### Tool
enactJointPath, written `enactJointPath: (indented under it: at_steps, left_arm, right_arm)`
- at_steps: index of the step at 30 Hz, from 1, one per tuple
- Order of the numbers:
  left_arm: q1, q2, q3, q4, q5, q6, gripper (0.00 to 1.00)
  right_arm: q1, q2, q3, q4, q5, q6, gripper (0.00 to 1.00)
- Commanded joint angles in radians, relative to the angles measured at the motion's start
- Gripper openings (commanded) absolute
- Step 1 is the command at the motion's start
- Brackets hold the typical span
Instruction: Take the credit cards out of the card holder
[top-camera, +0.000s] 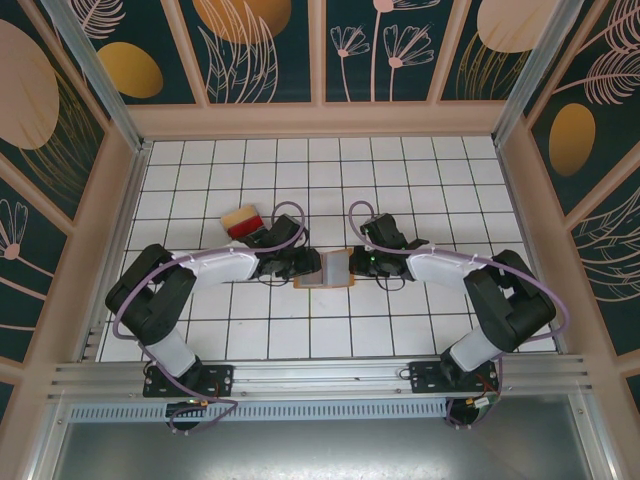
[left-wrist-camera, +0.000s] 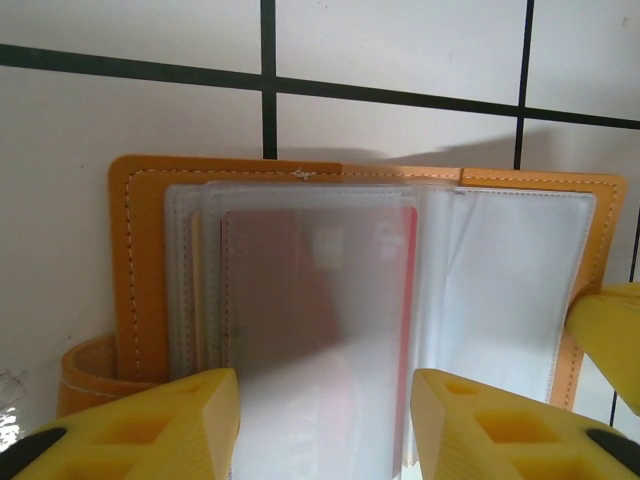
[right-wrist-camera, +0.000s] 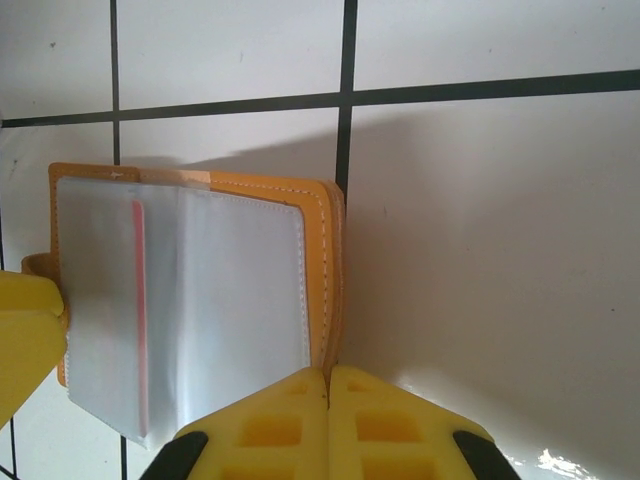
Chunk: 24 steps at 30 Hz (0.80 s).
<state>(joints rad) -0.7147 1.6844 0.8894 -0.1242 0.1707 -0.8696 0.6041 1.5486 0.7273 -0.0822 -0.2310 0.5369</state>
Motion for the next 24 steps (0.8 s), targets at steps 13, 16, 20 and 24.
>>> enactJointPath:
  at_steps: [13,16,20,24]
  left_arm:
    - [-0.006,0.049,0.028,-0.091,-0.074,-0.005,0.51]
    - [-0.006,0.063,0.03,-0.085,-0.056,-0.004,0.51]
    - [-0.006,0.08,0.034,-0.075,-0.031,-0.002,0.52]
    - [-0.006,0.076,0.015,0.007,0.052,0.009,0.55]
  right_arm:
    - [0.008,0.027,-0.008,0.016,0.002,0.011,0.0]
    - [0.009,0.031,-0.006,0.015,0.001,0.011,0.0]
    - [0.01,0.031,-0.003,0.016,-0.001,0.011,0.0]
    - [0.011,0.037,-0.002,0.02,-0.007,0.012,0.0]
